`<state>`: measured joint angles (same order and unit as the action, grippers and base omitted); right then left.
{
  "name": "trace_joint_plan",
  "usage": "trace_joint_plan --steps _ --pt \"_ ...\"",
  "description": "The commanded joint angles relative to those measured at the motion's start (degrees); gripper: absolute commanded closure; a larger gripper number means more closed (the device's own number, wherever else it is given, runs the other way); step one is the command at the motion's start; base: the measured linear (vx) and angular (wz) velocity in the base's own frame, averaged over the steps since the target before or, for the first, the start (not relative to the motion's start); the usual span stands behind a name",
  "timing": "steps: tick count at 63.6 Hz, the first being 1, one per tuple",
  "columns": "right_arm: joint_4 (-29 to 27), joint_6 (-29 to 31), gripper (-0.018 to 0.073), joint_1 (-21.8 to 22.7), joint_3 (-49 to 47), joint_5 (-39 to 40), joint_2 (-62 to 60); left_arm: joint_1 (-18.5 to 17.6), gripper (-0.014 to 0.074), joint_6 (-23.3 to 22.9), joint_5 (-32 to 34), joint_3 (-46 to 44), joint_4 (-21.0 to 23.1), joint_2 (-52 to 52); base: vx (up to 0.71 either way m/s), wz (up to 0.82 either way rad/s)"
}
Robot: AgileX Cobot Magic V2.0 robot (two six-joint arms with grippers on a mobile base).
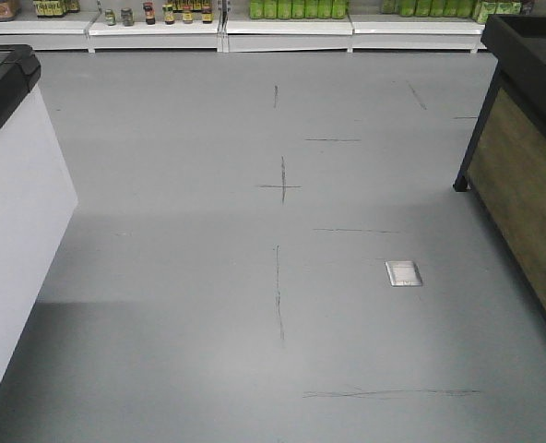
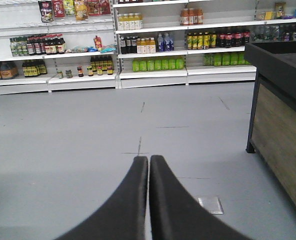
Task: Pick three apples into basket with both arms
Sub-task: 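Drive the base forward toward the fruit display tables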
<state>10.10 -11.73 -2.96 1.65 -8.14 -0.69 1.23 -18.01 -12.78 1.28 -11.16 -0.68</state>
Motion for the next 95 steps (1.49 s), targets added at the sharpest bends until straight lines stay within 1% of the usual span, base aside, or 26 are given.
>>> trace_joint_plan --steps 1,47,95 --pt "0.21 0.00 0.0561 0.32 0.73 4.43 -0.71 -0.04 0.0603 -0.42 4.01 0.52 -0.13 -0.89 0.00 0.00" --pt "0.21 0.00 0.0561 0.32 0.73 4.43 -0.71 -0.04 0.0603 -0.42 4.01 0.52 -0.13 -0.89 0.01 0.02" --pt "0.21 0.00 0.0561 0.32 0.73 4.43 -0.71 -0.04 0.0603 -0.42 4.01 0.52 -0.13 -0.89 0.11 0.01"
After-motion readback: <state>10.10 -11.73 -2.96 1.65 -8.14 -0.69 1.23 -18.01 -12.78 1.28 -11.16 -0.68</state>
